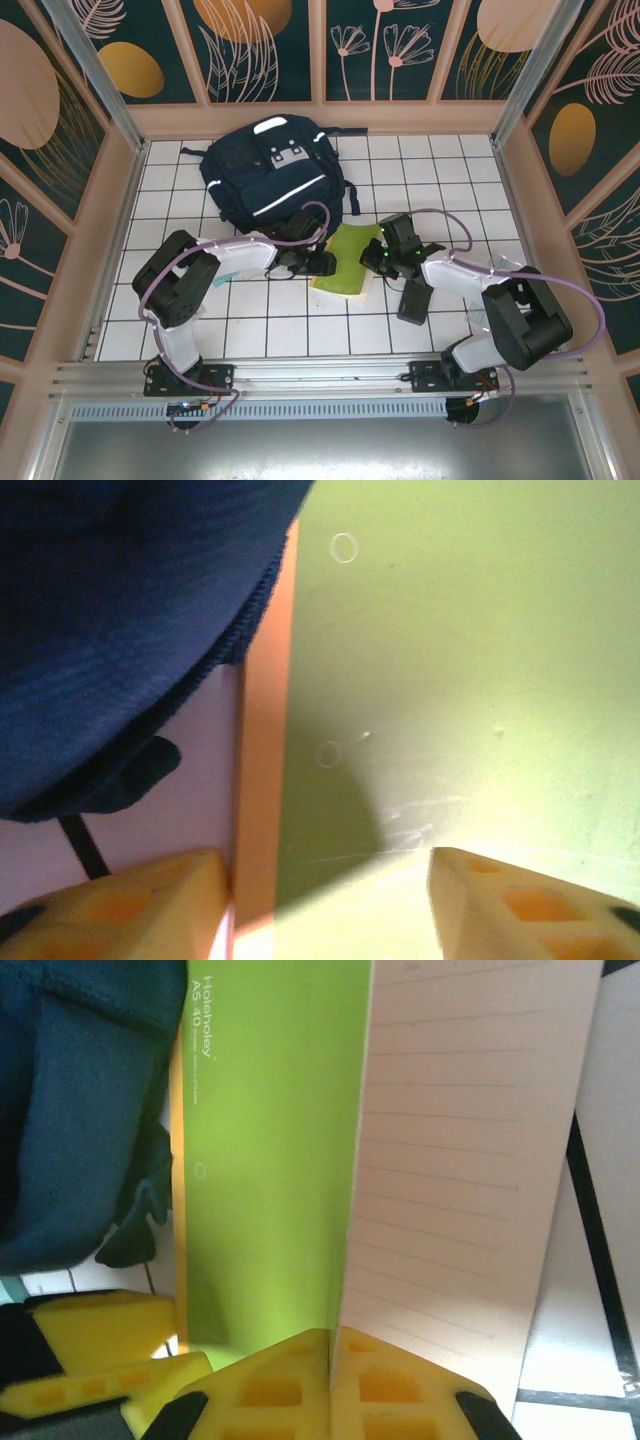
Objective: Pack the student bag
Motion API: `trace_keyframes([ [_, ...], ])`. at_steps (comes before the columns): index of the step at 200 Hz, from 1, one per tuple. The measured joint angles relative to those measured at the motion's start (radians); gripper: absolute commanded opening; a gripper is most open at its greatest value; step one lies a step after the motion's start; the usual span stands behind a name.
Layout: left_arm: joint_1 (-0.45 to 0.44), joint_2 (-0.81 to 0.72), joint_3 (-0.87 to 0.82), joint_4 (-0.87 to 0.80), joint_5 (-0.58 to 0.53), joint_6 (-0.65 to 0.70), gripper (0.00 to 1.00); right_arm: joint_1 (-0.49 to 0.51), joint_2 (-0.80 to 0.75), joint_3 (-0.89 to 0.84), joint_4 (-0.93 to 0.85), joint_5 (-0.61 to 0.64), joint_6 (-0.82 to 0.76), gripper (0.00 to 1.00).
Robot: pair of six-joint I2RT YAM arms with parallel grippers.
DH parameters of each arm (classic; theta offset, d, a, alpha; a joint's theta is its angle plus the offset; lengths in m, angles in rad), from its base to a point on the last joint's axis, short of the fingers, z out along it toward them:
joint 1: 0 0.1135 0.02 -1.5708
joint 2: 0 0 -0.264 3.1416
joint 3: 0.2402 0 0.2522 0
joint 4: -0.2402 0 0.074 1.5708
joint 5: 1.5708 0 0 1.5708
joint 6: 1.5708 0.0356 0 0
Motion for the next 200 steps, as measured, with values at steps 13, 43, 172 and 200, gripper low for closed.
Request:
trace_keyframes([
  [13,-0.004,-0.007,0.0,0.007,0.003,-0.011,0.72,0.0,-0.011,0.002,-0.005,0.001,-0.023,0.0],
  [43,-0.007,-0.017,0.001,0.053,0.003,-0.042,0.78,-0.027,-0.069,0.02,-0.03,-0.027,-0.075,0.0],
  [172,0.235,-0.235,-0.156,0.505,0.119,-0.317,0.89,-0.147,-0.031,0.322,0.048,-0.423,-0.184,0.0],
  [200,0.278,-0.237,-0.211,0.537,0.131,-0.353,0.91,-0.109,0.048,0.374,0.139,-0.479,-0.184,0.0],
])
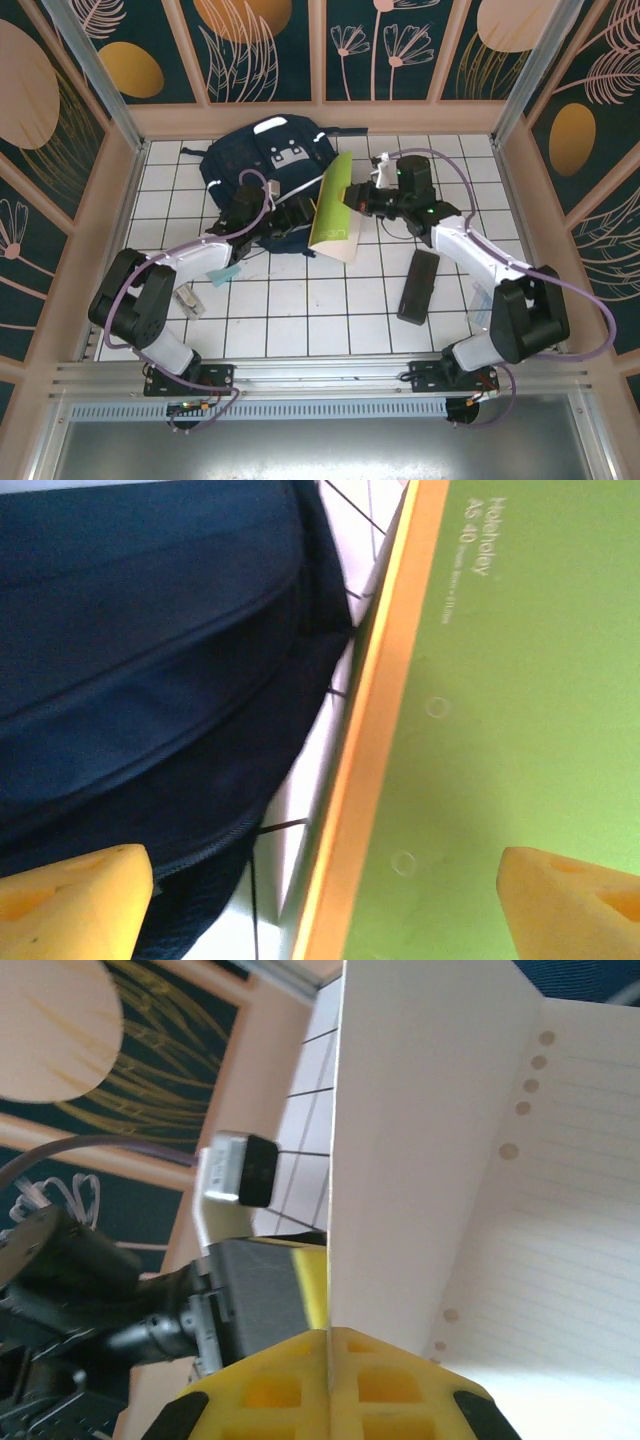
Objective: Pack the student bag
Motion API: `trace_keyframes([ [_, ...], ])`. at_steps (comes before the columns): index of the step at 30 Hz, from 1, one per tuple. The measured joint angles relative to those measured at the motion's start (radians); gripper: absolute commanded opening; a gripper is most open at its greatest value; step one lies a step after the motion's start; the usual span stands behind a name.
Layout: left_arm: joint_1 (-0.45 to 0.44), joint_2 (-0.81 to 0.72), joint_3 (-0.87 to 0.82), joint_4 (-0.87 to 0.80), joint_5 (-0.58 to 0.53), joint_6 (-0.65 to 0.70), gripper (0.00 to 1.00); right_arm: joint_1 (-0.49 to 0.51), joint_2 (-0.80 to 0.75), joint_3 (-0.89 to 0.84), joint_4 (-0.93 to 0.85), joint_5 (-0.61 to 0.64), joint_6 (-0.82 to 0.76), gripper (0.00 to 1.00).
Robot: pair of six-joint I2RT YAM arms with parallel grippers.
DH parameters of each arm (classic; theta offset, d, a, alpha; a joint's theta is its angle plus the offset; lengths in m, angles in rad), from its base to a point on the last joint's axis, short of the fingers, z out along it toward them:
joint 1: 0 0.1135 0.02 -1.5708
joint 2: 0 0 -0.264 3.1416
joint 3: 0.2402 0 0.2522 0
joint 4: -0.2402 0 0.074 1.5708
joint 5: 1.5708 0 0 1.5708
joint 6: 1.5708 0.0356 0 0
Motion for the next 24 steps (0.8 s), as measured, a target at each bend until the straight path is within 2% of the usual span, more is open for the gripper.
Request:
trace_keyframes([
  [4,0.028,0.002,-0.043,0.055,0.023,-0.041,0.91,0.004,0.066,-0.026,0.097,-0.028,0.0,0.0],
  [10,0.028,0.056,-0.068,0.167,0.081,-0.107,0.88,-0.064,0.252,-0.135,0.247,-0.062,0.017,0.0],
  [13,0.028,0.076,-0.069,0.185,0.093,-0.122,0.87,-0.09,0.322,-0.186,0.26,-0.048,0.029,0.0],
  [17,0.028,0.087,-0.062,0.168,0.096,-0.114,0.86,-0.092,0.341,-0.195,0.241,-0.018,0.023,0.0],
  [20,0.028,0.101,-0.043,0.144,0.097,-0.098,0.82,-0.092,0.341,-0.193,0.237,-0.002,0.022,0.0],
  [24,0.028,0.142,-0.019,0.134,0.101,-0.081,0.68,-0.09,0.36,-0.168,0.237,0.012,0.022,0.0],
])
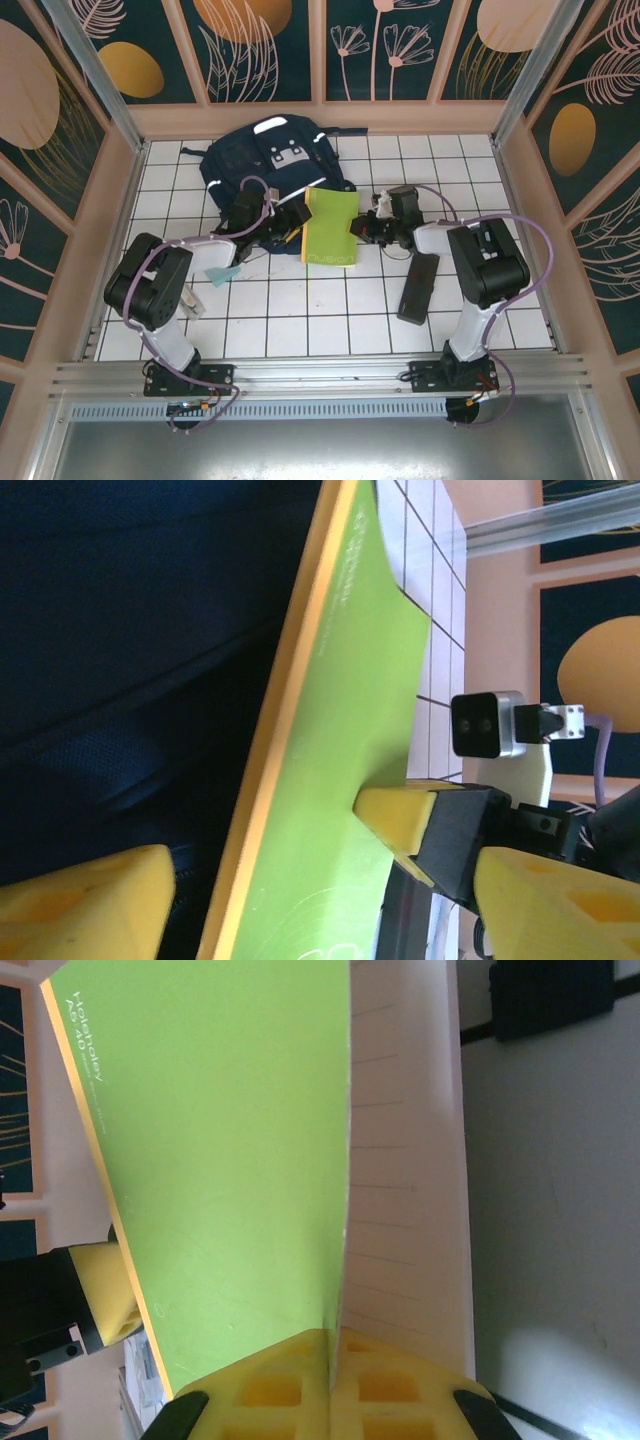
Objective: Pack the student bag
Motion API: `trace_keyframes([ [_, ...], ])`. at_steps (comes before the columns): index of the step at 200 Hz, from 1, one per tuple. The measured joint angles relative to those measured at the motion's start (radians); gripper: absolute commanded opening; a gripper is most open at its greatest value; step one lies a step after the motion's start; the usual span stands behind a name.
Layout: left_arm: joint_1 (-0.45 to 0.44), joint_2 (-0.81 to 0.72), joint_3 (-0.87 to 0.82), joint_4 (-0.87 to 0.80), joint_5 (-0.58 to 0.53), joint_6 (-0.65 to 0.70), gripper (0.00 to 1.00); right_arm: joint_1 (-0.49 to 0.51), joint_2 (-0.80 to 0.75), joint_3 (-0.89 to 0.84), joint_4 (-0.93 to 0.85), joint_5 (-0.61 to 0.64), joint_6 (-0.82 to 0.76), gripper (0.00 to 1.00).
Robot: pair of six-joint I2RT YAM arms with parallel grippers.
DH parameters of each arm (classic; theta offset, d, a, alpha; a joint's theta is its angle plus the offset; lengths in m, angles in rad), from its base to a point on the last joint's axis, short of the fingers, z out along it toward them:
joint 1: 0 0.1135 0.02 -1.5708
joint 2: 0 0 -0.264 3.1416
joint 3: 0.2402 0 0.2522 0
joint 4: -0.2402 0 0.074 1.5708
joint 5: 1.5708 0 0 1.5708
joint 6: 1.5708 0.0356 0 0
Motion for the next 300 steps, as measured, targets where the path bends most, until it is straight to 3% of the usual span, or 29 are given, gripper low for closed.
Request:
trace_keyframes([
  [51,-0.003,0.063,0.02,0.007,0.035,0.013,0.28,0.034,0.049,0.051,0.001,0.017,0.0,0.0],
  [72,-0.013,0.067,0.033,0.004,0.044,0.028,0.0,0.045,0.054,0.071,-0.004,0.023,0.0,0.02],
  [89,-0.013,0.065,0.037,0.0,0.043,0.04,0.0,0.043,0.051,0.082,-0.022,0.031,0.0,0.2],
  [110,-0.015,0.052,0.037,-0.015,0.04,0.037,0.0,0.043,0.019,0.087,-0.089,0.079,0.0,0.63],
  [121,-0.018,0.039,0.041,-0.019,0.038,0.03,0.0,0.043,-0.021,0.087,-0.137,0.113,0.004,0.75],
  [134,-0.024,0.017,0.049,-0.023,0.022,0.019,0.0,0.043,-0.085,0.087,-0.201,0.158,0.007,0.99],
  [178,-0.026,-0.07,0.086,0.04,-0.106,-0.046,0.0,0.061,-0.298,0.069,-0.243,0.22,0.085,0.99],
  [211,-0.026,-0.076,0.077,0.179,-0.2,-0.145,0.0,0.139,-0.371,-0.061,-0.073,0.219,0.266,0.99],
  [261,-0.053,-0.075,0.018,0.333,-0.294,-0.265,0.0,0.258,-0.328,-0.124,0.229,0.242,0.46,0.98],
  [281,-0.079,-0.075,-0.001,0.375,-0.306,-0.302,0.0,0.265,-0.278,-0.124,0.372,0.256,0.517,0.91],
  [300,-0.098,-0.075,-0.026,0.408,-0.316,-0.331,0.0,0.265,-0.229,-0.122,0.462,0.277,0.552,0.71],
])
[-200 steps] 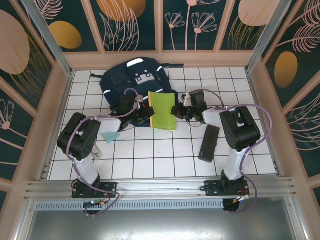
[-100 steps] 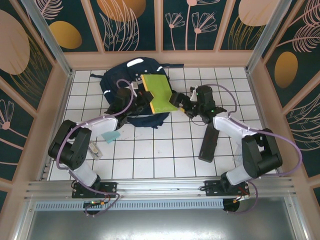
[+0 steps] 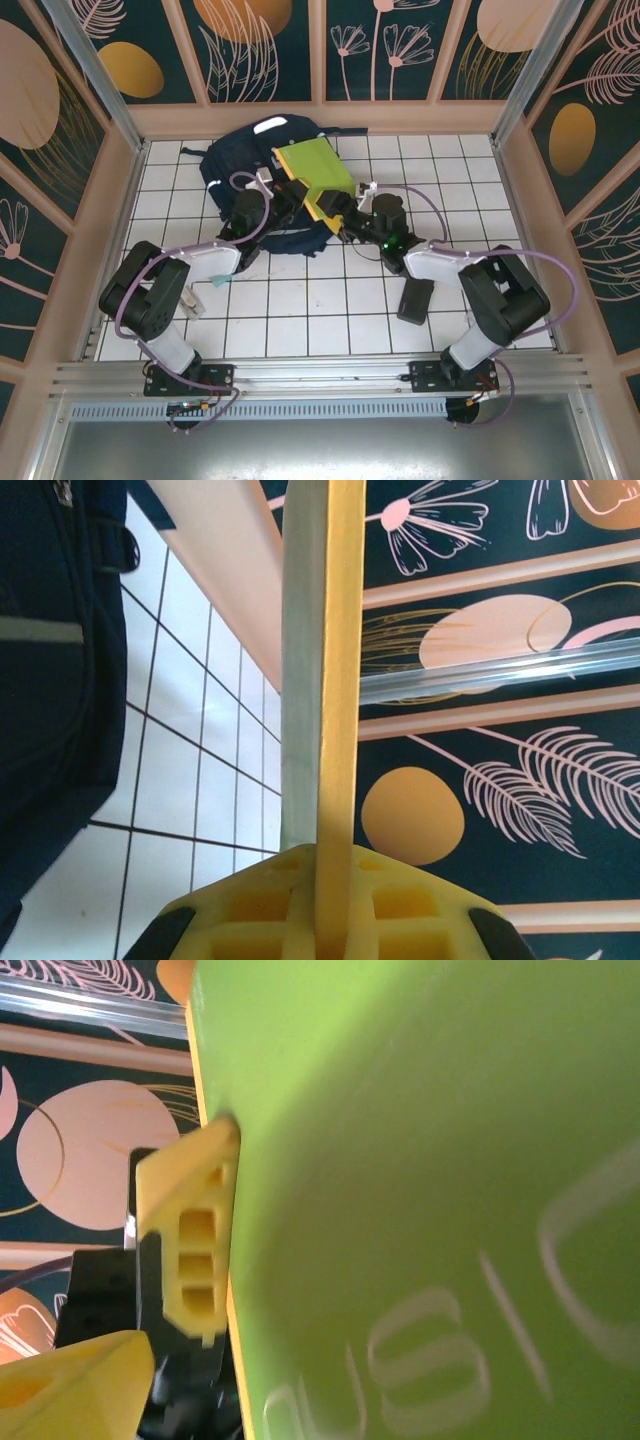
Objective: Pack the student bag
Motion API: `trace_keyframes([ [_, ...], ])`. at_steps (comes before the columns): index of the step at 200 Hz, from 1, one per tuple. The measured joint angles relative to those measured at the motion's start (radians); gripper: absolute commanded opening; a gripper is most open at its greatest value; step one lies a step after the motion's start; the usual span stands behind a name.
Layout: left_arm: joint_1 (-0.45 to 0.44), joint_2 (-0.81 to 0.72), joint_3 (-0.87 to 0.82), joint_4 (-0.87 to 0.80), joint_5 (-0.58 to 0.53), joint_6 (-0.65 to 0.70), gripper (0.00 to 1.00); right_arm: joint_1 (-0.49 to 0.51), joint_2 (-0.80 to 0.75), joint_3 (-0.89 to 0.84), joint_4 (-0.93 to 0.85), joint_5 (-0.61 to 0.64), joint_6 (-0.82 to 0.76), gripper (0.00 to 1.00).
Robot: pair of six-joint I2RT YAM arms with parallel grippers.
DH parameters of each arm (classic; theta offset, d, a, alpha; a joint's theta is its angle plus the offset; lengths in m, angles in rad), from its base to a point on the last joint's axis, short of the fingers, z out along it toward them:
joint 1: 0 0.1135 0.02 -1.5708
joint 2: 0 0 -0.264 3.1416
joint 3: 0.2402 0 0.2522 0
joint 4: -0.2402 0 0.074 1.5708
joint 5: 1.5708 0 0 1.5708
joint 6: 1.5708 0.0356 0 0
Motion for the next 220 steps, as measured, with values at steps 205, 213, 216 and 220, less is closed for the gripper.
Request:
trace_keyframes([
  [205,-0.011,0.214,0.676,-1.054,-0.095,1.012,0.6,-0.286,-0.223,0.021,-0.451,0.085,-0.317,0.0],
  [213,-0.011,0.251,0.707,-1.112,-0.108,1.057,0.6,-0.294,-0.237,0.021,-0.48,0.088,-0.34,0.0],
  [216,-0.011,0.267,0.721,-1.135,-0.114,1.078,0.6,-0.298,-0.245,0.021,-0.493,0.09,-0.349,0.0],
  [220,-0.011,0.283,0.737,-1.162,-0.118,1.096,0.6,-0.303,-0.253,0.021,-0.507,0.092,-0.362,0.0],
])
